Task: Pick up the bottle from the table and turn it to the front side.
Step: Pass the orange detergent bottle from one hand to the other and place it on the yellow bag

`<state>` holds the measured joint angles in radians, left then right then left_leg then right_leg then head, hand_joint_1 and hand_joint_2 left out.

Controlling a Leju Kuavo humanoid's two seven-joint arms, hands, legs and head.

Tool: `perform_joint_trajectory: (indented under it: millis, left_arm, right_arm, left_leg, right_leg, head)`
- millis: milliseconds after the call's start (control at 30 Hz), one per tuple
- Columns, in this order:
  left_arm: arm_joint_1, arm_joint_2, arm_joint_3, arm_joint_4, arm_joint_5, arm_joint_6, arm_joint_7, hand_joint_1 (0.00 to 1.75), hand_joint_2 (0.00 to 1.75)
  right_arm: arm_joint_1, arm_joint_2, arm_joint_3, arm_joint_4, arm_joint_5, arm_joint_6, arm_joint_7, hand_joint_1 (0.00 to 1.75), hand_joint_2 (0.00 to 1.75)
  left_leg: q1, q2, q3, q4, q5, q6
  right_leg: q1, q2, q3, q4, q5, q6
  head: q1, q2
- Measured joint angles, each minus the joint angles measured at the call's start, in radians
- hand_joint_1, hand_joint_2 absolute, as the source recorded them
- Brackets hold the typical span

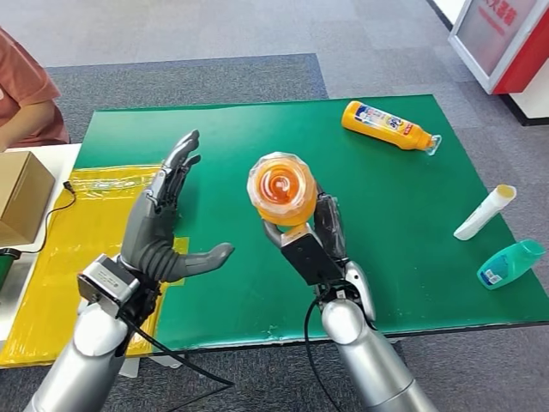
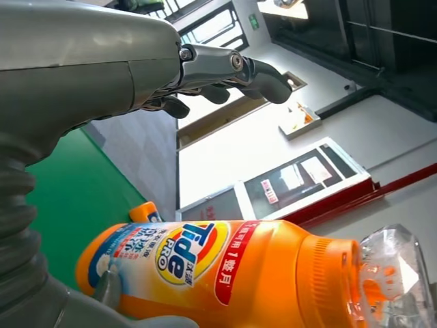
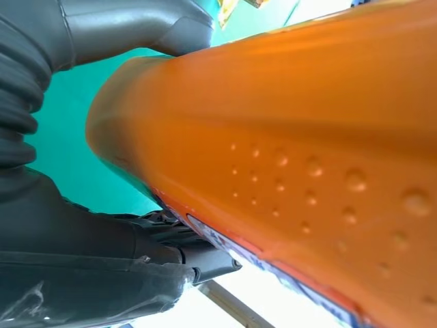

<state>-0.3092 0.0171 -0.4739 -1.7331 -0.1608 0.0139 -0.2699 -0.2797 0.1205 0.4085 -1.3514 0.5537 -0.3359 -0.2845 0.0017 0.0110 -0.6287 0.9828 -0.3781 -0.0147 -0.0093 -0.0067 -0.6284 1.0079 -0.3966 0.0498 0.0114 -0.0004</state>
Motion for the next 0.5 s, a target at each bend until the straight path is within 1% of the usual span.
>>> perform_joint_trajectory:
  millis: [300,500]
  left_arm:
    - [-0.059,0.001,-0.023,0.027,-0.096,0.008,0.042,0.00,1.75]
    - [-0.106,-0.009,-0.044,0.064,-0.136,0.007,0.067,0.00,1.75]
  right_arm:
    - [-0.012,0.000,0.007,-0.018,0.031,0.012,-0.005,1.75,1.75]
    - [-0.020,0.003,0.043,-0.038,0.087,0.017,-0.001,1.75,1.75]
  left_leg:
    - [0.000,0.000,0.000,0.000,0.000,0.000]
    - [0.000,0.000,0.000,0.000,0.000,0.000]
  right_leg:
    - [0.000,0.000,0.000,0.000,0.000,0.000]
    - [0.000,0.000,0.000,0.000,0.000,0.000]
  head:
    - [0.000,0.000]
    - [0.000,0.000]
